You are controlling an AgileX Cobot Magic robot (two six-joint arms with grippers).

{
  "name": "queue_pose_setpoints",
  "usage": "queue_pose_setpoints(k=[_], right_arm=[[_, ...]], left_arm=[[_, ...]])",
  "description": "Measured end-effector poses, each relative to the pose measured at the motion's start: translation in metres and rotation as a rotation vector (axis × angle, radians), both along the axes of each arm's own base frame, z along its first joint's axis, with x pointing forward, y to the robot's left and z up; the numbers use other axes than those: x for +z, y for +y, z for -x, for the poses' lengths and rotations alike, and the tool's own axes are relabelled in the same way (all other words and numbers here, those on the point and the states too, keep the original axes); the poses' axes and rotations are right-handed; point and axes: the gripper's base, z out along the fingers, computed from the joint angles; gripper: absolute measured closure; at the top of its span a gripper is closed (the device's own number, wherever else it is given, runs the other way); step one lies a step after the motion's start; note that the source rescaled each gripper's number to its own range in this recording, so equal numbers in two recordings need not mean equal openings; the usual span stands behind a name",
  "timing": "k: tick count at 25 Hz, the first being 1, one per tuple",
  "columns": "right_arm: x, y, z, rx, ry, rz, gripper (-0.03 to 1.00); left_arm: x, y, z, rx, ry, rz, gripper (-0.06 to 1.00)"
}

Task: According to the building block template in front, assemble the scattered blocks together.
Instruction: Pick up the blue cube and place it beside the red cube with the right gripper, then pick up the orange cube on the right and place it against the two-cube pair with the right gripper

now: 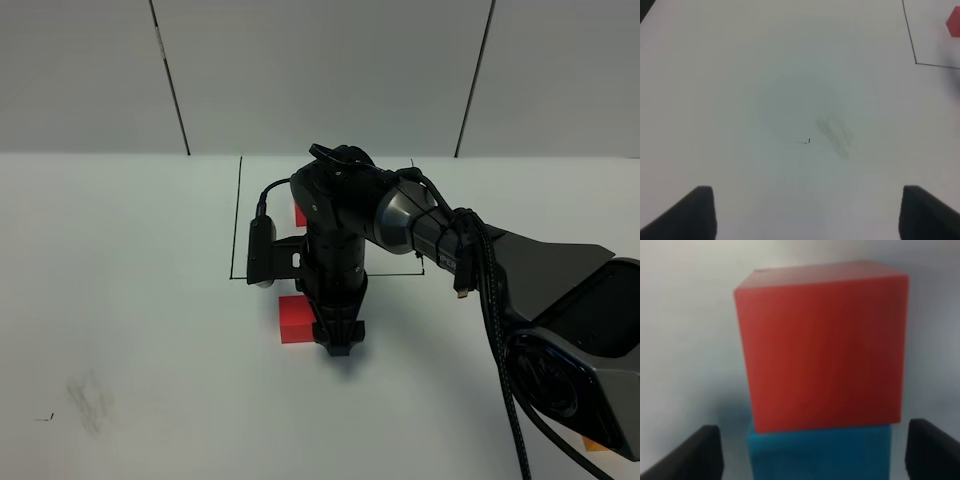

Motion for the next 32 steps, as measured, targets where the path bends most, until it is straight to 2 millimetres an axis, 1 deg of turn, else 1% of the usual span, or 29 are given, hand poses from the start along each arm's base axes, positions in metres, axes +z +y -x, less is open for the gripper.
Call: queue_pose_setpoints(k=[3,7,12,15,18,21,26,28,29,32], right_arm=[[0.001,0.000,0.000,-0.003,-0.002,0.003,0.31],[0.012,-0.001,0.000,-0.023,-0.016,-0.009,0.21],[0.037,-0.005,0.001,-0.032,-0.043,-0.028,0.19],[0.055,-0.011,-0.002,-0.068,-0.069,-0.052,0.19],[0.080,-0.024,-0.008,-0.211,-0.101,-0.103,0.19],[0.108,-0.042,-0.015,-0.417,-0.131,-0.170,0.21],[0.157,-0.083,-0.026,-0.863,-0.168,-0.316,0.28],[0.173,-0.098,-0.027,-1.032,-0.175,-0.373,0.31],[0.181,-0.106,-0.026,-1.088,-0.179,-0.392,0.32],[0.200,-0.129,-0.016,-1.184,-0.187,-0.423,0.34]], left_arm=[[0.000,0.000,0.000,0.000,0.000,0.000,0.00],[0.000,0.000,0.000,0.000,0.000,0.000,0.00],[0.000,0.000,0.000,0.000,0.000,0.000,0.00],[0.000,0.000,0.000,0.000,0.000,0.000,0.00],[0.000,0.000,0.000,0.000,0.000,0.000,0.00],[0.000,0.000,0.000,0.000,0.000,-0.001,0.00],[0.000,0.000,0.000,0.000,0.000,-0.001,0.00],[0.000,0.000,0.000,0.000,0.000,-0.001,0.00],[0.000,0.000,0.000,0.000,0.000,-0.001,0.00],[0.000,0.000,0.000,0.000,0.000,-0.001,0.00]])
